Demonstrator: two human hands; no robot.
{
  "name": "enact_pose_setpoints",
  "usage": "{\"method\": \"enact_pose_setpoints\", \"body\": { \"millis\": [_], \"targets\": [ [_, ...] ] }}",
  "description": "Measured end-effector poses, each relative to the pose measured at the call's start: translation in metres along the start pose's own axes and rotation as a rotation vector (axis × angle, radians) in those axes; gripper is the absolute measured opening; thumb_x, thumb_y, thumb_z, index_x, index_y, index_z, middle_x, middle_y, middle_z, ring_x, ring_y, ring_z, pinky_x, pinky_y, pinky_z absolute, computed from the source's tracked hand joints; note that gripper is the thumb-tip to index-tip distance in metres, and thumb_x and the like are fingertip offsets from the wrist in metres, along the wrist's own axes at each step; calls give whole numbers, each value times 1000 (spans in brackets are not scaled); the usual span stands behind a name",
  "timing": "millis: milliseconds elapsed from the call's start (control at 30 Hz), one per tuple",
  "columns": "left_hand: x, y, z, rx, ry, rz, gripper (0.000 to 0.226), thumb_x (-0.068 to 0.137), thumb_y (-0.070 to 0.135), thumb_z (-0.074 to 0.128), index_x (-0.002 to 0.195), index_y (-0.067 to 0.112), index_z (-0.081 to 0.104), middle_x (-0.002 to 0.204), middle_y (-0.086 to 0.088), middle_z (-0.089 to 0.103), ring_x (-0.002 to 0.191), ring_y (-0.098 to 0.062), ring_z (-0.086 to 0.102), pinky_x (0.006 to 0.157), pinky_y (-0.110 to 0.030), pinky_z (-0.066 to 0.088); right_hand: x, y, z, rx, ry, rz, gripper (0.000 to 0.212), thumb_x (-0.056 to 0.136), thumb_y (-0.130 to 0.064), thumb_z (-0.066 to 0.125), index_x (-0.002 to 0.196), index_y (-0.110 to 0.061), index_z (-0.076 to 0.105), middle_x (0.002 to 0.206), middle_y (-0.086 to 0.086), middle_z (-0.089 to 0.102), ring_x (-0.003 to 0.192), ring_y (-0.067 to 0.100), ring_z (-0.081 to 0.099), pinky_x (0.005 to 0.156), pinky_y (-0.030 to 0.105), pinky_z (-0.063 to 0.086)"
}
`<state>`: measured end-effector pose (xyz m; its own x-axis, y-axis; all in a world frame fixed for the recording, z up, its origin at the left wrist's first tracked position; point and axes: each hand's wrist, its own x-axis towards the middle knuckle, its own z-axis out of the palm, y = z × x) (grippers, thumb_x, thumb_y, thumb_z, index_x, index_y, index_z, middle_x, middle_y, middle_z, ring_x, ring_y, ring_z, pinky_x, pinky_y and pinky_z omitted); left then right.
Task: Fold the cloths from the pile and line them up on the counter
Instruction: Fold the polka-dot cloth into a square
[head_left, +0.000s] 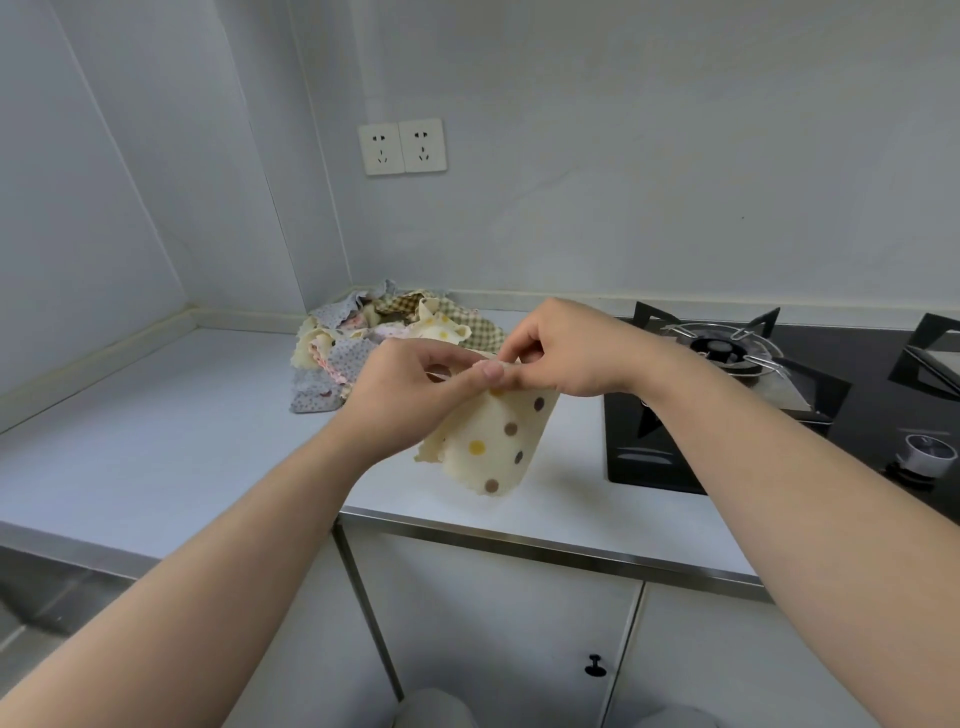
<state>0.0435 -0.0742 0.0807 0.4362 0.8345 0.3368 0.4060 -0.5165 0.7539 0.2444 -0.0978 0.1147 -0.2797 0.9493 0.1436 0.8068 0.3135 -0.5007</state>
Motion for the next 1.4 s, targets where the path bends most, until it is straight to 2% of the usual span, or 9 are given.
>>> {"method": "enact_pose_setpoints", "body": {
  "millis": [200,400,567,700,900,1000,1133,1267,1400],
  "targets": [
    [5,-8,5,3,140,-16,5,82,32,80,83,34,76,88,12,75,85,-4,70,84,-32,59,-2,3,2,7,19,37,22,83,-50,74,88,-29,79,75,-14,65,63,3,54,59,22,43],
    [10,-21,-3,-309,128,-107,16,86,14,77,74,24,75,78,4,72,77,-14,67,70,-30,54,-8,7,0,-181,-94,95,23,83,-50,74,69,-32,68,81,-6,65,69,12,57,62,27,45],
    [17,-40,-8,-558,119,-159,12,88,-2,66,79,6,69,77,-9,65,75,-19,59,75,-31,47,-16,-6,-5,46,-137,-48,21,79,-52,77,76,-32,74,97,9,69,60,12,43,60,32,37],
    [17,-47,-7,-727,58,-211,10,87,-4,62,79,2,65,81,-14,64,77,-24,60,77,-31,49,-23,-21,-11,241,-172,-133,13,82,-33,80,72,-27,74,107,-10,72,62,11,41,62,27,36],
    [17,-54,-5,-865,-11,-234,4,75,6,65,78,3,66,86,-16,64,81,-26,61,82,-33,50,-21,-27,-8,273,-150,-134,37,84,-29,79,64,-4,60,84,30,57,68,22,43,65,34,35],
    [17,-56,-6,-920,-21,-232,7,78,4,62,73,6,68,83,-14,66,80,-24,63,79,-30,52,-22,-29,-9,267,-133,-134,37,86,-34,75,75,1,67,68,20,48,65,21,40,61,31,31],
    [17,-58,-8,-969,-11,-226,21,86,-1,56,70,9,66,77,-10,66,77,-21,62,79,-29,52,-22,-27,-11,160,-77,-118,21,88,-39,72,79,-21,76,65,-2,53,61,8,43,57,20,33],
    [16,-56,-8,-1009,3,-226,23,92,-1,53,73,9,61,76,-9,63,77,-20,59,78,-29,53,-18,-17,-10,78,68,-87,22,92,-39,68,81,-20,73,75,7,63,65,8,47,63,28,39],
    [15,-52,-6,-906,27,-197,15,93,-3,55,85,8,60,80,-9,64,77,-20,61,74,-27,53,-16,-11,-10,-51,180,-43,13,91,-40,66,89,-28,71,80,-4,67,62,2,49,59,16,39]
  ]
}}
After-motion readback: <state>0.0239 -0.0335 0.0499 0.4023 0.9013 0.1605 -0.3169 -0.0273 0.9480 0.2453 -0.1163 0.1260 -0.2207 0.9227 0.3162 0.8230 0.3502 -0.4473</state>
